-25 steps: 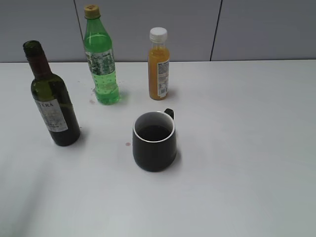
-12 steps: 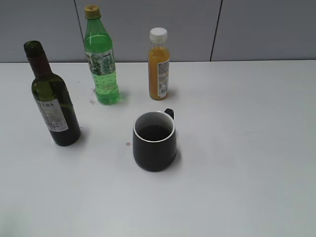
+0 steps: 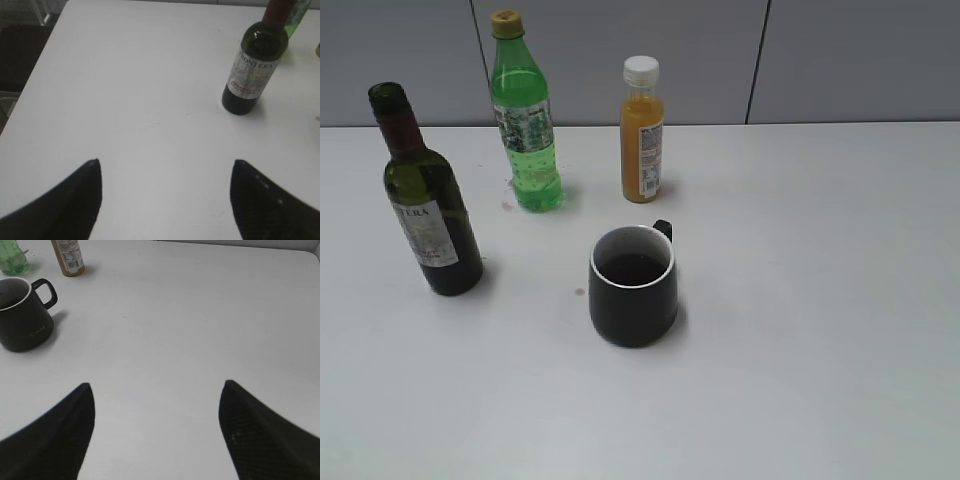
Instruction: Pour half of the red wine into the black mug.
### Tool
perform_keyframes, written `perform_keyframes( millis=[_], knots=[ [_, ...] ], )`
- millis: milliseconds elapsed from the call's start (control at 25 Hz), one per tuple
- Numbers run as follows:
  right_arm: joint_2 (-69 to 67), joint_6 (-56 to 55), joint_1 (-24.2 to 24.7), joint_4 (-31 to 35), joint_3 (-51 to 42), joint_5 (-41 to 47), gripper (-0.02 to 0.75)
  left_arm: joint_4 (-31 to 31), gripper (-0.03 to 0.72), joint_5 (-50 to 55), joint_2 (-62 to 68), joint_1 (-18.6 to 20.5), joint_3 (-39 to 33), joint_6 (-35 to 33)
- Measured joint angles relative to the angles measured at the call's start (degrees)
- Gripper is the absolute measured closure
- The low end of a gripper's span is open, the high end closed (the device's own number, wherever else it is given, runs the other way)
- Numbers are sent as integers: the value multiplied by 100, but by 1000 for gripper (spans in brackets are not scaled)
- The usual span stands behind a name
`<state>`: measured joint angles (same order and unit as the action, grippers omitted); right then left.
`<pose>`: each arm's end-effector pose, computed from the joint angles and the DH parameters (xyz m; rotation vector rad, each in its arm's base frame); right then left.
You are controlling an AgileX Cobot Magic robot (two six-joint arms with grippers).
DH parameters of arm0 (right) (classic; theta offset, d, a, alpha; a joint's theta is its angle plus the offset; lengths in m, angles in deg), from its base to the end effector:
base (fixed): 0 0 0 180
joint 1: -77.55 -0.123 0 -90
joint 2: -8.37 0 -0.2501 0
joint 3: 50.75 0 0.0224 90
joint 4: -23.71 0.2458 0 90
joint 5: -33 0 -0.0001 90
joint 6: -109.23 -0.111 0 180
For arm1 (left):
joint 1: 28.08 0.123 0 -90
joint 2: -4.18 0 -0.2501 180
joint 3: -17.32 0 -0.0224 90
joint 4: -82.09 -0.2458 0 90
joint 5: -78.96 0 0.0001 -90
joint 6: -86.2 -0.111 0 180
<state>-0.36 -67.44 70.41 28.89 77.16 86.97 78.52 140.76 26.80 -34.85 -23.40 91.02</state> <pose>0.0556 0.0151 0.2540 -0.1764 1.9956 0.1499 0.0696 -0.0021 0.2857 0.0382 2.1822 -0.0381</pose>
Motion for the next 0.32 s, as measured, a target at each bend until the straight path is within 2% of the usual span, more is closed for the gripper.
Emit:
perform_keyframes(
  millis=[320],
  knots=[
    [0,-7,0,0,0,6,153,-145,97,-18,-1342,0,-512,0]
  ],
)
